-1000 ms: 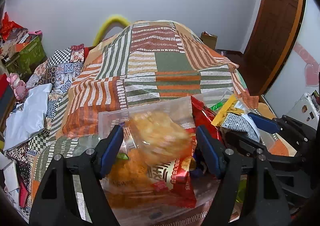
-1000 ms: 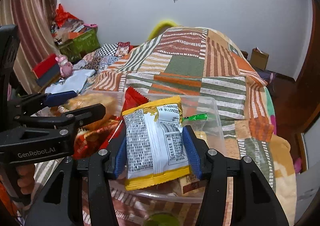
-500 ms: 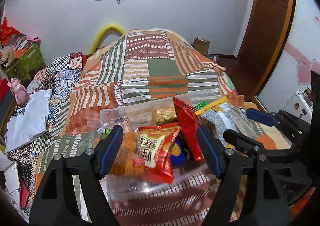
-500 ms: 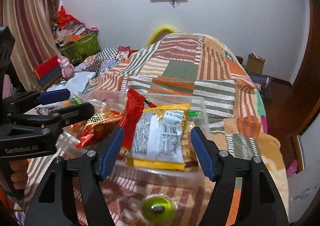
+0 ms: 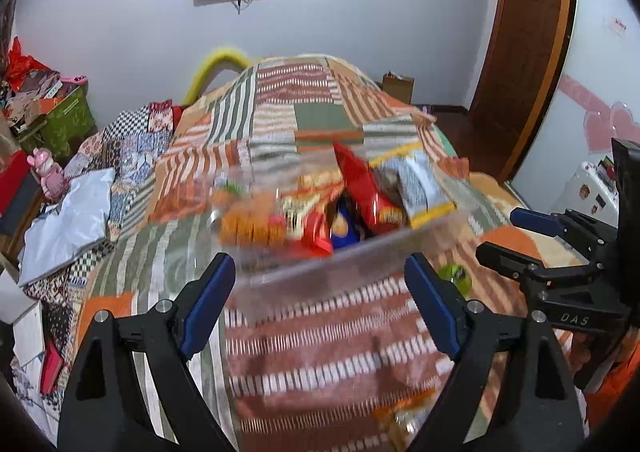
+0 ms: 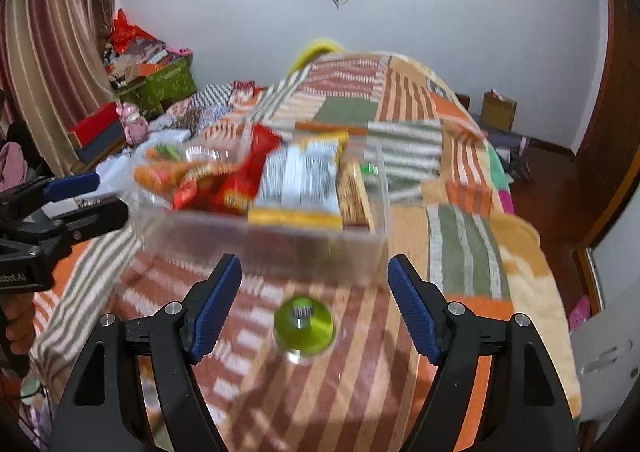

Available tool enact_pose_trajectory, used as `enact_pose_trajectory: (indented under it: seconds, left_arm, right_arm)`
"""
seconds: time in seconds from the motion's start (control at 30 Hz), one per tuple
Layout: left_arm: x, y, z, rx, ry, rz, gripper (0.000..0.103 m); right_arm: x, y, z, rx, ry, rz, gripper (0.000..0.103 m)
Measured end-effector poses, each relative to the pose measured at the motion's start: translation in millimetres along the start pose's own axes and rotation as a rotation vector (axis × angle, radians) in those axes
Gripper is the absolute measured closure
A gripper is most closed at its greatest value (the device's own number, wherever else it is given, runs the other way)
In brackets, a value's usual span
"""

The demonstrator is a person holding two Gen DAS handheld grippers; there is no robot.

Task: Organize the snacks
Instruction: 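Grasp the green MENG jar with right tool while left tool grasps the biscuit bar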

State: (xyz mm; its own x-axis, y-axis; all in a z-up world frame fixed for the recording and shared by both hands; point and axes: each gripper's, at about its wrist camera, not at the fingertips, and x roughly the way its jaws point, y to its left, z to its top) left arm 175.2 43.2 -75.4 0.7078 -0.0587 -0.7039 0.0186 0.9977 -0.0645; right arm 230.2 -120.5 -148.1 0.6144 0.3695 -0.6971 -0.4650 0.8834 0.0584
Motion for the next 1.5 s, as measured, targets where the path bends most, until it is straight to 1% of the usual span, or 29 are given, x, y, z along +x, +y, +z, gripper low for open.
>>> enact_pose_trajectory:
  seconds: [0.2,0.3,0.43,0.47,0.5,0.53,0.57,0.67,0.77,0.87,1.2,1.4,1.5]
  left_arm:
    - [1.9,0.8,-31.1,-0.021,0.053,-0.023,0.016]
    - [5.8,0.5,-41.7,-0.03,0.075,-0.031,0.016]
    - [15.9,-0.8,-51.5,-0.034,0.106,-0.034,0.016]
    - [17.8,-0.5,-53.2,-0.036,0.111,-0.035,0.016]
    - [20.6,-0.1,-54.6,-0.041,0.119,-0.036,0.016]
    - [23.9,0.2,-56.4,-0.045,0.128,-0.039,0.016]
    - [26.5,0.3,-57.8,-0.048,0.136,-0.042,0.016]
    - [34.0,-0.3,-60.5,-0.053,0.152,-0.043,0.016]
    - [38.2,-1.1,-63.3,-0.061,0.165,-0.05,0.016]
    - [37.6,-3.3,-66.8,-0.065,0.171,-0.057,0.016]
    - [15.7,-22.1,-82.4,-0.046,0.174,-0.08,0.016]
    - [8.6,-41.5,-99.6,-0.033,0.213,-0.13,0.016]
    - [9.0,-50.2,-109.1,-0.025,0.232,-0.14,0.016]
  right_arm:
    - [14.3,1.0,-27.4,0.01,0.072,0.01,0.03]
    - [23.8,1.3,-29.9,0.003,0.094,-0.001,0.03]
    - [37.4,0.0,-26.2,0.004,0.12,0.006,0.03]
    - [41.1,-0.5,-25.0,0.005,0.126,0.005,0.033]
    - [45.4,-0.7,-24.4,0.004,0.137,0.007,0.038]
    - [48.0,0.4,-25.0,0.002,0.148,0.015,0.041]
    - [51.0,1.0,-25.5,0.003,0.16,0.025,0.046]
    - [57.1,2.2,-27.0,0.01,0.186,0.062,0.058]
    - [54.5,2.0,-28.8,0.014,0.172,0.065,0.059]
    - [47.8,1.8,-30.9,0.016,0.149,0.046,0.059]
    - [0.2,8.1,-40.4,0.021,0.071,0.041,0.059]
    - [-19.3,8.4,-50.8,0.031,0.051,0.046,0.059]
    - [-26.9,7.5,-55.0,0.034,0.039,0.044,0.059]
